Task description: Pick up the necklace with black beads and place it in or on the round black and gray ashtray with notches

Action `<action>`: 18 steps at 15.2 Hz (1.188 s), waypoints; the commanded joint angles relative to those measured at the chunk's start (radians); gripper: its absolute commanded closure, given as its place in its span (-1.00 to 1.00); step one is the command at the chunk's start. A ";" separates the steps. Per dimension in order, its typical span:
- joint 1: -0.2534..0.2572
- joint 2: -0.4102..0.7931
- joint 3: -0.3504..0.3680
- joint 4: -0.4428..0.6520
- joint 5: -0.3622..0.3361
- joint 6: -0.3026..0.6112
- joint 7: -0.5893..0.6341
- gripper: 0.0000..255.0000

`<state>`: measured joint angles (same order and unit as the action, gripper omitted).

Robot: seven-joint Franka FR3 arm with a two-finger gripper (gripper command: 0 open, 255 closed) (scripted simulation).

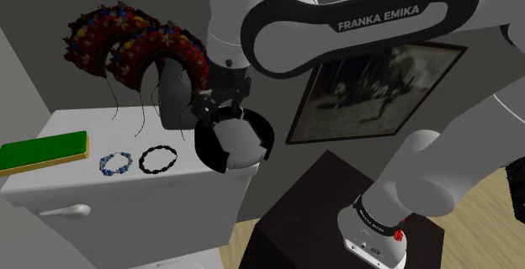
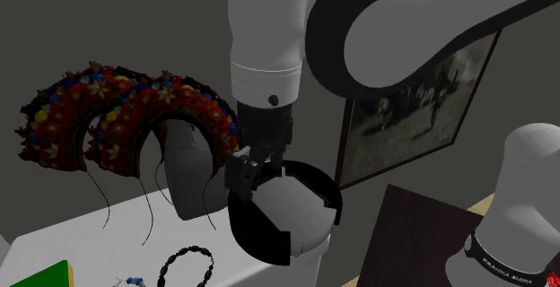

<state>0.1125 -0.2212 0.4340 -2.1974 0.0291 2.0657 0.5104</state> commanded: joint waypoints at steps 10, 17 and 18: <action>0.061 0.350 0.097 0.242 -0.165 0.055 0.226 -1.00; 0.066 0.395 0.090 0.203 -0.199 0.131 0.248 -1.00; 0.066 0.395 0.090 0.203 -0.199 0.131 0.248 -1.00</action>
<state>0.1789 0.1713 0.5252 -1.9868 -0.1683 2.1922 0.7571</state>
